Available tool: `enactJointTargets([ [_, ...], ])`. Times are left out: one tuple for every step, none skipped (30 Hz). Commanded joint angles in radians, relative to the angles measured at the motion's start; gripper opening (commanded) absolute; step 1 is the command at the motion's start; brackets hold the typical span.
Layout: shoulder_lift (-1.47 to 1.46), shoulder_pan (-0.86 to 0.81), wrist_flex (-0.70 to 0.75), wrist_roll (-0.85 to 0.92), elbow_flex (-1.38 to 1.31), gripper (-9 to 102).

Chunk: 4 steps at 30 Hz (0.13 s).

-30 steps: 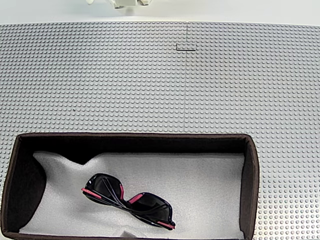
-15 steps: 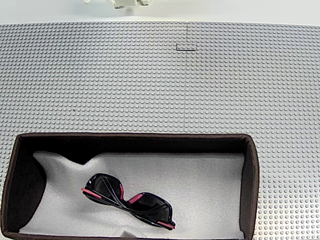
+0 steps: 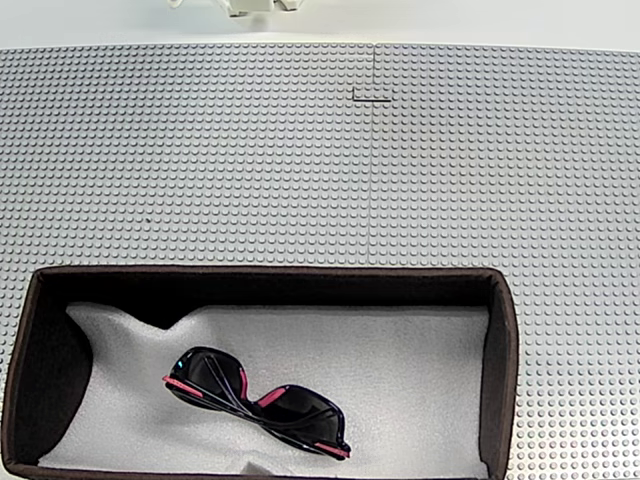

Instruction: Grasp a glasses and put it in the bin.

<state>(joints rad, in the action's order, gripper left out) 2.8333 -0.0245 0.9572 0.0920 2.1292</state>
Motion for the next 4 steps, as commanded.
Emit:
enactJointTargets([
  [0.012, -0.012, -0.018, 0.003, 0.017, 0],
  [0.012, -0.012, -0.020, 0.003, 0.018, 0],
  [0.015, -0.012, -0.020, 0.003, 0.021, 0],
  [0.017, -0.011, -0.020, 0.003, 0.025, 0],
])
